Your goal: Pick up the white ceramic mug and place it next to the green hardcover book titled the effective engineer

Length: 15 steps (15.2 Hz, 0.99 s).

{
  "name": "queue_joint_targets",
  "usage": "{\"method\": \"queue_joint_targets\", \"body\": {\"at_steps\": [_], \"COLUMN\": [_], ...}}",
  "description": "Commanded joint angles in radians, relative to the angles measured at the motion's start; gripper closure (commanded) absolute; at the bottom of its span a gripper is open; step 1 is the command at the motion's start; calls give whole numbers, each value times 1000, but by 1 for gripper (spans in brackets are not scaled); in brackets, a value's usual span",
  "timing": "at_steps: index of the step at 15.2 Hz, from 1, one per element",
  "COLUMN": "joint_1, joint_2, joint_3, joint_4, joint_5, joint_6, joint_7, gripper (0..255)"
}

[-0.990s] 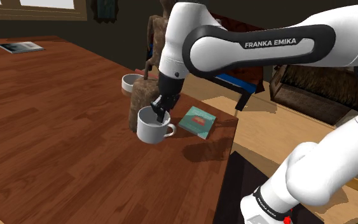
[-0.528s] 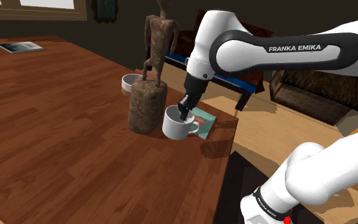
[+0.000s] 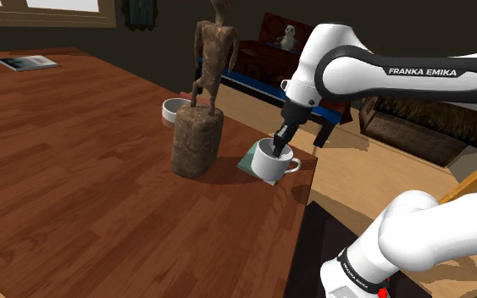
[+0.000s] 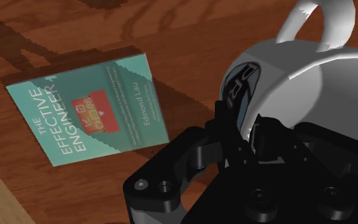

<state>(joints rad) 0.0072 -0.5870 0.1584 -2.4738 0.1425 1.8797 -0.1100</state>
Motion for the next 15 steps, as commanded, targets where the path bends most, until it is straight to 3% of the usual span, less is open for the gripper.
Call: {"method": "queue_joint_targets", "body": {"at_steps": [1, 15], "joint_1": [-11, -6], "joint_2": [-29, 28], "joint_3": [-26, -11], "joint_4": [-29, -181], "joint_5": [-12, 3], "joint_6": [-3, 205], "joint_7": [-33, -43], "gripper": [255, 255]}}
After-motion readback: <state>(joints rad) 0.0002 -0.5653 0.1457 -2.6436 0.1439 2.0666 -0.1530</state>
